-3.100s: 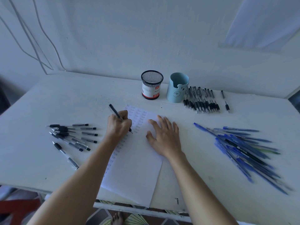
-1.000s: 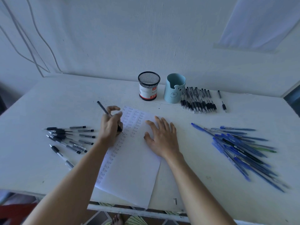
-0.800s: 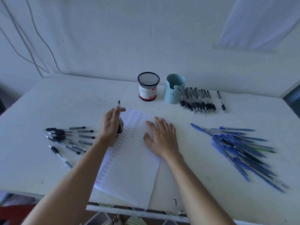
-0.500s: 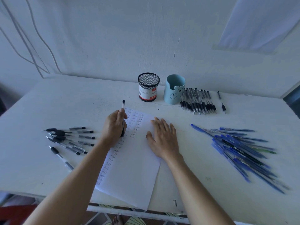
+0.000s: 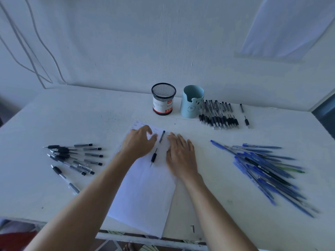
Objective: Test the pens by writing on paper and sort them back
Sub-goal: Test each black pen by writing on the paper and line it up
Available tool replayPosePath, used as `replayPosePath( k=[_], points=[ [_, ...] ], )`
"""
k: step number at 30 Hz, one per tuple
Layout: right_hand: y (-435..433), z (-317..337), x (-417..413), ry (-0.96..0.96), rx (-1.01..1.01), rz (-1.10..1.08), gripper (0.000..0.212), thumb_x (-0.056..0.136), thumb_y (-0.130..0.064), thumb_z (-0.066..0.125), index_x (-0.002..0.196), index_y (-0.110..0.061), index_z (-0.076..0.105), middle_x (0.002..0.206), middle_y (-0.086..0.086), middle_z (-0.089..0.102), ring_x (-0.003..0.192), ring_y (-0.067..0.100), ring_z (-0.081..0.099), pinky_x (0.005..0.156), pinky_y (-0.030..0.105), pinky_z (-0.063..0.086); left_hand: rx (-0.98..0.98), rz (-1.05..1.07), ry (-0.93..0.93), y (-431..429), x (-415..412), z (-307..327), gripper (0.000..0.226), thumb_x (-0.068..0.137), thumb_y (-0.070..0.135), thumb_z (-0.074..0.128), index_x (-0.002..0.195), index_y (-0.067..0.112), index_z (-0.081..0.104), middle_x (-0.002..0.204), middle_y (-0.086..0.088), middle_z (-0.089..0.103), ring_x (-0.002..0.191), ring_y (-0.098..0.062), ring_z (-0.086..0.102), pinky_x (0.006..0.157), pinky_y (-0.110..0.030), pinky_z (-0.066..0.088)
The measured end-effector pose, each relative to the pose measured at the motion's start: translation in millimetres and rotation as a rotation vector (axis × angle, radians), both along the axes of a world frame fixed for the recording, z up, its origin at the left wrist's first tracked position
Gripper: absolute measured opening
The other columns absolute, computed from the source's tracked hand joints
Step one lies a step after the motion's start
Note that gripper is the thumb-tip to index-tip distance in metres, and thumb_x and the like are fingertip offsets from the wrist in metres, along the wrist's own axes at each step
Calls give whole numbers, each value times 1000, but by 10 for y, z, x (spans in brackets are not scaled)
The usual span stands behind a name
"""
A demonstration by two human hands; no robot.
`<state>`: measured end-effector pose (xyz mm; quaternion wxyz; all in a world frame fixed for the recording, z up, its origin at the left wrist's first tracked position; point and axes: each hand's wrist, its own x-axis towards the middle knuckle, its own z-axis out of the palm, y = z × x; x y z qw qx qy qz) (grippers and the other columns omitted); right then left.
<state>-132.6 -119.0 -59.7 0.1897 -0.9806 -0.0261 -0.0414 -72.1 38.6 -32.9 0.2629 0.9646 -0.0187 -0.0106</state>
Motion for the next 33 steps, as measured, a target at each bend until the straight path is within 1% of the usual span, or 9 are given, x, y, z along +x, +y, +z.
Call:
replayPosePath(
  k=[3, 7, 11, 15, 18, 21, 25, 30, 33],
  points=[
    [-20, 36, -1, 18, -20, 23, 56, 102, -17, 32, 154, -35, 25, 161, -7, 26, 151, 19, 17, 120, 45, 7, 37, 48, -146, 90, 49, -117, 24, 99, 30, 47, 116, 27, 64, 110, 1, 67, 112, -26, 53, 82, -35, 42],
    [-11, 47, 16, 56, -58, 57, 45, 103, -36, 27, 146, -50, 32, 163, -3, 24, 151, 22, 16, 119, 48, 6, 109, -29, -200, 166, 74, -298, 36, 101, 31, 45, 136, 32, 57, 143, 1, 50, 137, -24, 32, 110, -42, 24],
    [16, 57, 24, 81, 83, 14, 44, 92, -58, 21, 117, -42, 54, 158, -9, 31, 149, 16, 16, 119, 46, 4, 138, -44, -179, 171, 85, -307, 37, 101, 35, 43, 137, 34, 52, 145, 2, 46, 138, -23, 30, 112, -41, 21],
    [19, 90, 66, 94, 137, -35, 27, 87, -50, 59, 108, -33, 57, 156, -11, 35, 148, 14, 18, 119, 44, 5, 149, -35, -188, 151, 67, -294, 37, 100, 34, 44, 136, 33, 52, 143, 3, 47, 137, -24, 32, 111, -41, 22],
    [83, 168, 28, 83, 101, -137, 46, 79, -53, 65, 116, -30, 52, 151, -6, 37, 142, 20, 26, 110, 45, 21, 153, -25, -193, 142, 61, -290, 37, 100, 34, 44, 136, 33, 52, 143, 3, 47, 136, -23, 32, 111, -40, 23],
    [127, 302, 1, 80, -35, -311, 65, 69, -59, 67, 117, -21, 44, 122, 0, 49, 118, 27, 45, 89, 42, 33, 159, -16, -199, 133, 54, -285, 37, 99, 34, 44, 135, 33, 52, 141, 3, 48, 136, -23, 33, 110, -40, 23],
    [97, 391, 22, 194, -10, -257, 43, 77, -46, 60, 106, -20, 44, 96, -5, 66, 96, 23, 63, 83, 40, 30, 161, -9, -204, 124, 57, -296, 37, 98, 33, 46, 134, 32, 54, 140, 3, 50, 135, -24, 35, 110, -40, 24],
    [-7, 449, 73, 199, 121, -240, 45, 81, -26, 62, 124, -18, 49, 106, 3, 67, 100, 30, 62, 84, 34, 45, 152, -3, -206, 118, 72, -299, 36, 98, 33, 46, 133, 32, 55, 140, 2, 50, 136, -23, 33, 110, -41, 24],
    [-152, 462, 119, 138, 278, -298, 29, 79, -23, 65, 108, -22, 64, 102, -3, 72, 96, 25, 66, 78, 29, 52, 153, 10, -218, 107, 88, -295, 36, 98, 33, 47, 132, 31, 57, 139, 2, 51, 137, -24, 31, 111, -41, 22]
  ],
)
